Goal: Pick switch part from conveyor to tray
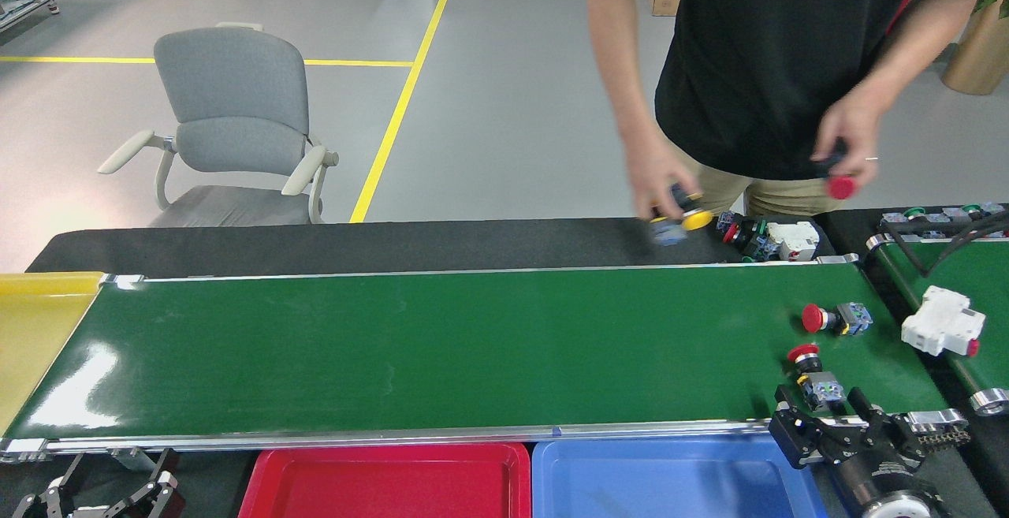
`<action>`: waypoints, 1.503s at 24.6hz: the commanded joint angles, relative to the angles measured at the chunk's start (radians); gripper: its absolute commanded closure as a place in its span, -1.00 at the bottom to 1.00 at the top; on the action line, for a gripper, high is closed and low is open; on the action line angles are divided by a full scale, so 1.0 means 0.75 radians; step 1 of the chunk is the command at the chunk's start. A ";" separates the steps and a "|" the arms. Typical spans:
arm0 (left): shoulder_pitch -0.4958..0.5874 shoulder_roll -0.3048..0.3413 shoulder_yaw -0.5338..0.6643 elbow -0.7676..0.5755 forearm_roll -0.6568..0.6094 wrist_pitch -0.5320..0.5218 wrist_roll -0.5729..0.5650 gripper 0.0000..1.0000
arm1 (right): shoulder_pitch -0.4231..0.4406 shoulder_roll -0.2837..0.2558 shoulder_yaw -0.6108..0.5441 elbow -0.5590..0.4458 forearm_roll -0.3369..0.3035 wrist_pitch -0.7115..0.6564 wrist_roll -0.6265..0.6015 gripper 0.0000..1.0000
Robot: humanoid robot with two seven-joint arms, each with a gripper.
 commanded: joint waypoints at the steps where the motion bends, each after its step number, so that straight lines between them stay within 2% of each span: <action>1: -0.007 0.016 0.006 -0.008 0.003 0.005 0.004 -1.00 | -0.029 0.013 0.005 -0.003 -0.002 0.014 0.026 -0.78; 3: -0.007 0.016 0.006 -0.008 0.005 0.005 0.004 -1.00 | -0.043 0.039 0.005 -0.003 -0.006 -0.001 0.051 -0.26; 6: -0.007 0.016 0.012 -0.012 0.005 0.005 0.004 -1.00 | -0.037 0.033 0.009 -0.003 -0.004 -0.054 0.051 0.47; 8: -0.007 0.018 0.012 -0.010 0.003 0.005 0.004 -1.00 | -0.037 0.039 0.007 -0.007 -0.002 -0.080 0.047 0.73; 11: -0.007 0.018 0.016 -0.010 0.003 0.005 0.004 -1.00 | -0.041 0.044 0.007 -0.031 -0.002 -0.109 0.043 0.86; 13: -0.009 0.018 0.014 -0.006 0.003 0.005 0.004 -1.00 | -0.031 0.041 0.013 -0.085 0.000 -0.170 0.039 0.86; 17: -0.022 0.016 0.014 -0.002 0.003 0.005 0.004 -1.00 | 0.020 0.041 0.113 -0.254 0.004 -0.500 -0.010 0.87; 19: -0.034 0.016 0.014 -0.002 0.003 0.017 0.004 -1.00 | 0.020 0.072 0.212 -0.293 0.025 -0.694 -0.008 0.88; 20: -0.036 0.016 0.018 -0.012 0.003 0.036 0.004 -1.00 | 0.016 0.103 0.265 -0.299 0.063 -0.792 -0.006 0.88; 21: -0.044 0.018 0.016 -0.014 0.003 0.050 0.004 -1.00 | 0.014 0.146 0.310 -0.297 0.125 -0.860 -0.006 0.80; 22: -0.056 0.020 0.006 -0.010 -0.001 0.056 0.004 -1.00 | 0.014 0.203 0.353 -0.289 0.211 -0.884 -0.008 0.45; 23: -0.062 0.020 0.002 -0.010 -0.001 0.056 0.004 -1.00 | 0.014 0.271 0.414 -0.273 0.329 -0.884 -0.010 -0.59; 24: -0.064 0.020 0.002 -0.006 -0.001 0.056 0.004 -1.00 | 0.014 0.316 0.455 -0.250 0.413 -0.884 -0.014 -1.00; 26: -0.075 0.020 0.002 -0.004 -0.003 0.054 0.004 -1.00 | 0.014 0.361 0.500 -0.224 0.446 -0.884 -0.012 -1.00; 30: -0.073 0.020 0.002 -0.006 0.001 0.054 0.004 -1.00 | 0.020 0.371 0.488 -0.234 0.438 -0.878 -0.012 -1.00; 32: -0.064 0.022 0.010 -0.014 0.003 0.046 0.004 -1.00 | 0.051 0.367 0.361 -0.299 0.419 -0.798 -0.016 -0.97; 34: -0.056 0.031 0.012 -0.014 0.005 0.033 0.004 -1.00 | 0.147 0.377 0.165 -0.336 0.389 -0.606 -0.039 -0.93; 37: -0.058 0.033 0.012 -0.020 0.007 0.021 -0.019 -1.00 | 0.208 0.391 -0.036 -0.326 0.374 -0.310 -0.196 -0.95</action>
